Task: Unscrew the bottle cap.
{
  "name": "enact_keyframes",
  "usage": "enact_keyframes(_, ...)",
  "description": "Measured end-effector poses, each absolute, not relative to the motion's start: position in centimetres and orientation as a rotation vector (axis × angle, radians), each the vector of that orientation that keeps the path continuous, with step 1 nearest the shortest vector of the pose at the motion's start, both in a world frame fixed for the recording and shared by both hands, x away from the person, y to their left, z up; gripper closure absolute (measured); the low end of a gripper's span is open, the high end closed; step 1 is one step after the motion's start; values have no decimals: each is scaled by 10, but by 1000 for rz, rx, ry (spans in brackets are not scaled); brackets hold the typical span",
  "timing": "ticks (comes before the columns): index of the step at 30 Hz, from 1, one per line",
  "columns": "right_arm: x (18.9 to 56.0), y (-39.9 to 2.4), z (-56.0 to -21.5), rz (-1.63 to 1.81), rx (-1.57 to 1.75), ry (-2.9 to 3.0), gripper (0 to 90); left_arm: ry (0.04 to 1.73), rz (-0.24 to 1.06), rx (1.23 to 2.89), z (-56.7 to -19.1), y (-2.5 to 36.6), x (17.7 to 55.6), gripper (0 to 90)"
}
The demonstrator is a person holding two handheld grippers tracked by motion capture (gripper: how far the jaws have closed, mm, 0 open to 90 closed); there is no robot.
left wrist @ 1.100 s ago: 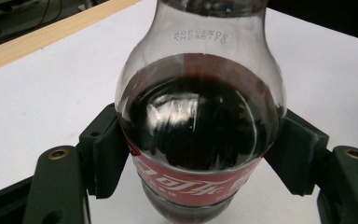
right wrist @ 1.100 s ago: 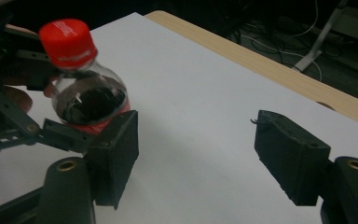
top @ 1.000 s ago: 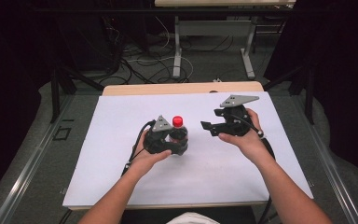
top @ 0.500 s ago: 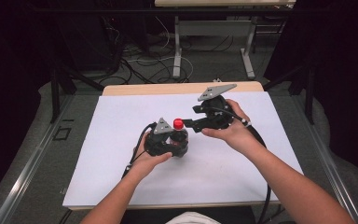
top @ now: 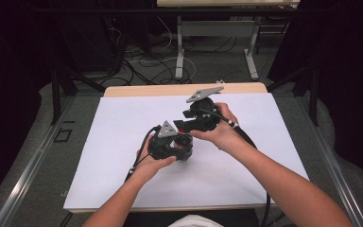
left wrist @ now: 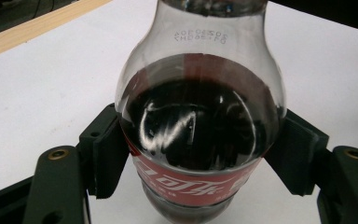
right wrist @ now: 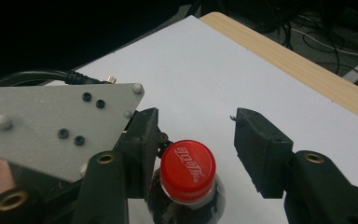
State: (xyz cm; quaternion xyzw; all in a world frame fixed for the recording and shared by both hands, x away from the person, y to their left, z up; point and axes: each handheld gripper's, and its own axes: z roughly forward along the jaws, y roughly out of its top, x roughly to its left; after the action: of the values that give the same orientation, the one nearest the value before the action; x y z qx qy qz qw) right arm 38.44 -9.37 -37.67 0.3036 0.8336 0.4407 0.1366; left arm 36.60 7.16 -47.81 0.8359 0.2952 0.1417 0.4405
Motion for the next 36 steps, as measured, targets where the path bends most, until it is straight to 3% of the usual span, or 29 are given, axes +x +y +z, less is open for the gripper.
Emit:
enact_keyframes(20,389,-83,-388,1189,999,2500,603,725,356,2087,-478,69,364,299)
enact_keyframes(36,394,-88,-388,1191,952,2566,616,722,339,2094,-479,69,364,300)
